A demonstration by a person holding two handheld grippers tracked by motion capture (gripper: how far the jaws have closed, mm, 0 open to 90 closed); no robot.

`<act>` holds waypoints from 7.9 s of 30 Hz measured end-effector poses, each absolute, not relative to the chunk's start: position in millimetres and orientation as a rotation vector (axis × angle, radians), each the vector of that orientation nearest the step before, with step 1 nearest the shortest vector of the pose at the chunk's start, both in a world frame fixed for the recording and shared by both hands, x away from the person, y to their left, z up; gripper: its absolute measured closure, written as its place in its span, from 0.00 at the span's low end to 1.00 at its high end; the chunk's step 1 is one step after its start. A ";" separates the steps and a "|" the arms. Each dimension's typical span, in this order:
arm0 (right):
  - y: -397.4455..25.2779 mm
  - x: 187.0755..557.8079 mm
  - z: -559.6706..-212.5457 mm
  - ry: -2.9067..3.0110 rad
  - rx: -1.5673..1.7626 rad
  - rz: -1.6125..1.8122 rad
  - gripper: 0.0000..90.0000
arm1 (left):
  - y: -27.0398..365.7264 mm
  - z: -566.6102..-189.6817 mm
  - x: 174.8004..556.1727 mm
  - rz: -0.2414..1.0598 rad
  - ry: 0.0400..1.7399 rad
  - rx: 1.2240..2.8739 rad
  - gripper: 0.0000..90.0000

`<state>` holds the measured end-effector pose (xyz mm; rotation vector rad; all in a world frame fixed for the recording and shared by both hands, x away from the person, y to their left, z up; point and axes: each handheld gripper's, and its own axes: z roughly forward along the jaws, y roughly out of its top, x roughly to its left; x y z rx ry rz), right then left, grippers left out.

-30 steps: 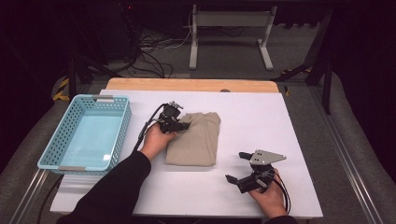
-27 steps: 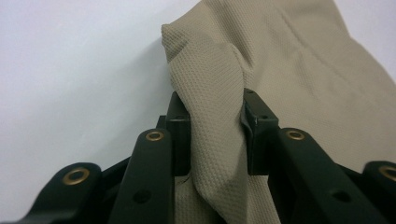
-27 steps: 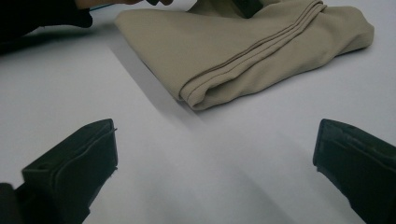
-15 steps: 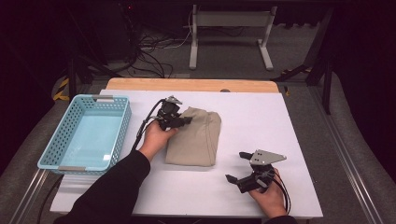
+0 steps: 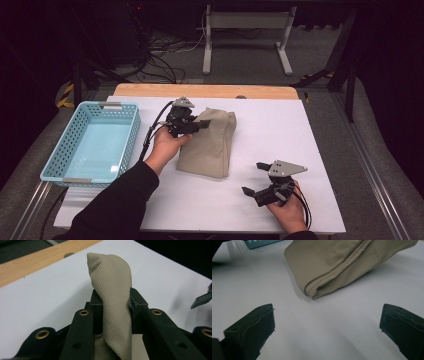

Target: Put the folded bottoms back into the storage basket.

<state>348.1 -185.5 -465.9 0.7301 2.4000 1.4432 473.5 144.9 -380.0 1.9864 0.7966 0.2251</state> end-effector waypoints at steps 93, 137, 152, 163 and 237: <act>-186.2 348.0 -465.3 2.390 0.736 1.460 0.00 | 245.7 -264.5 408.3 0.428 0.640 1.788 0.78; -185.7 347.9 -465.6 2.390 0.739 1.449 0.00 | 355.0 -246.9 381.8 0.575 0.787 1.696 0.78; -185.7 348.3 -465.9 2.392 0.741 1.440 0.00 | 385.9 -248.6 370.9 0.618 0.829 1.685 0.78; -185.8 348.5 -466.1 2.392 0.746 1.439 0.01 | 405.0 -250.8 364.0 0.638 0.859 1.676 0.78; -183.7 349.1 -467.4 2.405 0.751 1.410 0.00 | 473.1 -326.9 336.8 0.487 0.888 1.794 0.78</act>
